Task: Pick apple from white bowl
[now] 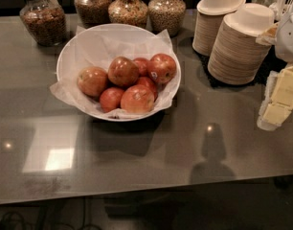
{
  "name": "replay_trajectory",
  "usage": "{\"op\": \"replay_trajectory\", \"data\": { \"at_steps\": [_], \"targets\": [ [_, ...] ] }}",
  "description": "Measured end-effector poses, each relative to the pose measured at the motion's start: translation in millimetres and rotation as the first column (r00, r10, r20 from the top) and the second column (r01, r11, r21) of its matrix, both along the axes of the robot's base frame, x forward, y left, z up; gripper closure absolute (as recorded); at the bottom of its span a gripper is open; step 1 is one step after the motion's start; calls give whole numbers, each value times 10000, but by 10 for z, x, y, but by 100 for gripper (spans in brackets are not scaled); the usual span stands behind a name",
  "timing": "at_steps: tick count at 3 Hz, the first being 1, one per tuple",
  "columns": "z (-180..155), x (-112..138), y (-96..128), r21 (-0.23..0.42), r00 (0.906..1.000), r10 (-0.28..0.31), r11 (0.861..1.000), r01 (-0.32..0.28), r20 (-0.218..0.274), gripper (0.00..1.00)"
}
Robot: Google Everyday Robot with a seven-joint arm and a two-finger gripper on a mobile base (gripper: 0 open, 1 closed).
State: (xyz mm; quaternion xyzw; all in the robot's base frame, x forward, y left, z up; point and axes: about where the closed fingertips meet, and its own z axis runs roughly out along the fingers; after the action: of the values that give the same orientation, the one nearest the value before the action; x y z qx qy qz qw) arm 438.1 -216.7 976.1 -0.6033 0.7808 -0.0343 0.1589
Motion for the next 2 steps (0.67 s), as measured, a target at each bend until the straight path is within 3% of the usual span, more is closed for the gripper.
{"op": "replay_trajectory", "data": {
  "at_steps": [1, 2],
  "targets": [
    [0, 0, 0, 0, 10000, 0, 10000, 0, 0, 0],
    [-9, 119, 159, 289, 9994, 157, 9994, -166, 319, 0]
  ]
}}
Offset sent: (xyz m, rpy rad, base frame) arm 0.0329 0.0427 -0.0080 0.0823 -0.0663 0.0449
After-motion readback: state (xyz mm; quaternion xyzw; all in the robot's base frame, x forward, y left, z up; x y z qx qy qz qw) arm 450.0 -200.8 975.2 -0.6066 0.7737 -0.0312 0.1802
